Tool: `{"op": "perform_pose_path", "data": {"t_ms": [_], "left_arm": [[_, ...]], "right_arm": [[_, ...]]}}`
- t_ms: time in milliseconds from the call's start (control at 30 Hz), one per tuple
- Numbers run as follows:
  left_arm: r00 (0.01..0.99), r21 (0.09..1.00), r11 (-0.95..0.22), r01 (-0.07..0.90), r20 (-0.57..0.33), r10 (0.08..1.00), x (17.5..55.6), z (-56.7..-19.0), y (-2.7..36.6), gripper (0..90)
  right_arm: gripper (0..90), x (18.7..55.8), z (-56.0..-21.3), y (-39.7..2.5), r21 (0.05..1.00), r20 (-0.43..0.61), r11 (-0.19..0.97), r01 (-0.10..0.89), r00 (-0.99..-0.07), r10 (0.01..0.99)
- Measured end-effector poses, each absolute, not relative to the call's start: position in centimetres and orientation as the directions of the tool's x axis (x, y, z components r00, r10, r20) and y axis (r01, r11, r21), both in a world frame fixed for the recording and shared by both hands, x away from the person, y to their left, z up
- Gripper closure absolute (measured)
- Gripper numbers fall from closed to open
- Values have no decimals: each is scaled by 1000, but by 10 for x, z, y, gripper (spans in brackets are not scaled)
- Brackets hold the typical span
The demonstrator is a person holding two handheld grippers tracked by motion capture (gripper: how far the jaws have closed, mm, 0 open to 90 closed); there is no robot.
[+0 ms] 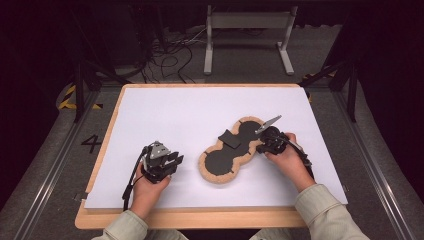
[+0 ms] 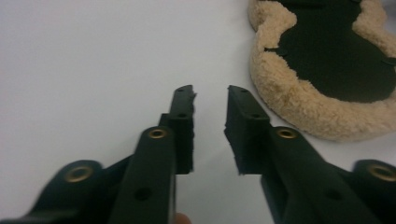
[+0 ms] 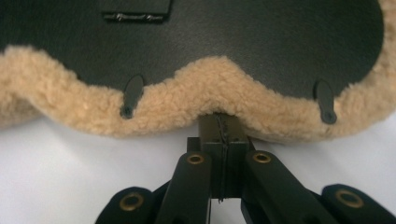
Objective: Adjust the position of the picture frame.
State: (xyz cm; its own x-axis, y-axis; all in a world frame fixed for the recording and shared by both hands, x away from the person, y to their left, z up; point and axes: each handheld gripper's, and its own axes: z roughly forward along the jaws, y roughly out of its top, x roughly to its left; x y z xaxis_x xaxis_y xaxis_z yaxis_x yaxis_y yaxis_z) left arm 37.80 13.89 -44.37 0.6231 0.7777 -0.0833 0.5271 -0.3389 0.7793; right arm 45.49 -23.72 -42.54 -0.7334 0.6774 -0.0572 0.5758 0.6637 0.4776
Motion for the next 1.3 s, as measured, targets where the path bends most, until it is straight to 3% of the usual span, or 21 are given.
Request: {"op": "perform_pose_path", "data": {"t_ms": [133,233,633,800,933,1100,1300], "left_arm": [[606,760,-315,568,-128,785,389,-445,135,899],[598,751,-302,587,-150,787,397,-447,129,900],[648,675,-408,614,-137,749,416,-452,85,900],[668,655,-423,626,-170,725,418,-456,79,900],[705,641,-436,632,-241,667,413,-456,74,900],[787,628,-533,567,-224,575,395,-454,52,900],[830,632,-569,526,-235,505,379,-455,25,900]], "right_arm": [[900,455,-426,-236,483,-67,651,586,-716,695],[900,449,-419,-240,496,-107,649,577,-701,705],[900,431,-406,-259,554,-81,606,571,-688,721],[900,428,-403,-268,565,-65,589,578,-681,730],[900,428,-400,-274,574,-57,574,584,-671,739],[900,426,-396,-281,582,-49,561,589,-663,747],[900,425,-393,-291,586,-36,536,608,-642,766]]}}
